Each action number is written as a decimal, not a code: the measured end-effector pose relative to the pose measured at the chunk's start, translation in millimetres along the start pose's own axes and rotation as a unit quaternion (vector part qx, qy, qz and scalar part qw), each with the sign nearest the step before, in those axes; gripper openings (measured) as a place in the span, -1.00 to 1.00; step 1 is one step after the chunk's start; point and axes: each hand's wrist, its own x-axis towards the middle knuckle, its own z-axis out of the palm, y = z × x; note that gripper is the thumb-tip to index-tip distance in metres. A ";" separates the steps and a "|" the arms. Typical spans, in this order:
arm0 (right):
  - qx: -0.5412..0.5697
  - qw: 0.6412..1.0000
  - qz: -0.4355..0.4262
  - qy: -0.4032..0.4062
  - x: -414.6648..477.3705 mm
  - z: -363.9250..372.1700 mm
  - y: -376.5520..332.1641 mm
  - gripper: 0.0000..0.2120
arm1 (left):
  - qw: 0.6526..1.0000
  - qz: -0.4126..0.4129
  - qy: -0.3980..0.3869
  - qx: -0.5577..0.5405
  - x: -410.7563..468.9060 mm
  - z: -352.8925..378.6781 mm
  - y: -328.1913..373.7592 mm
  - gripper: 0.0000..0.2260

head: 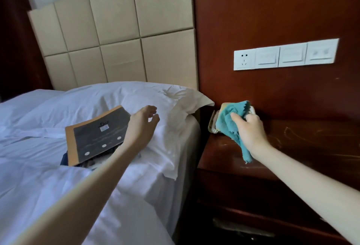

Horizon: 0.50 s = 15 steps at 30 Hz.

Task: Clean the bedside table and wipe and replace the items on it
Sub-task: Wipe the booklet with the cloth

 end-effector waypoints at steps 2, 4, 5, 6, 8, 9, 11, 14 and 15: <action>-0.020 1.000 0.002 0.022 5.3 -23.9 6.0 -0.70 | 0.999 0.008 -0.020 -0.034 -4.6 22.6 19.6 -0.78; -0.032 0.999 0.005 0.041 9.6 -48.2 12.7 -0.67 | 0.997 0.012 -0.039 -0.064 -10.0 44.6 41.6 -0.81; -0.032 0.998 0.008 0.048 11.3 -60.2 15.6 -0.67 | 0.996 0.016 -0.048 -0.074 -13.1 55.3 52.7 -0.82; -0.032 0.998 0.012 0.054 12.4 -71.9 18.1 -0.68 | 0.995 0.020 -0.055 -0.081 -16.7 65.8 63.9 -0.83; -0.038 0.997 0.015 0.067 14.2 -95.7 23.8 -0.71 | 0.994 0.026 -0.065 -0.085 -24.0 86.5 85.2 -0.84; -0.040 0.996 0.015 0.074 14.8 -107.1 26.8 -0.73 | 0.994 0.024 -0.069 -0.087 -27.7 96.3 95.4 -0.84; -0.045 0.995 0.018 0.088 15.9 -130.5 33.3 -0.72 | 0.991 0.029 -0.084 -0.096 -35.3 115.5 114.9 -0.84; -0.050 0.993 0.031 0.103 17.1 -163.8 42.6 -0.71 | 0.986 0.044 -0.112 -0.117 -47.6 141.2 142.4 -0.86; -0.053 0.992 0.034 0.110 17.6 -174.3 45.9 -0.72 | 0.984 0.047 -0.118 -0.122 -51.7 148.2 151.6 -0.86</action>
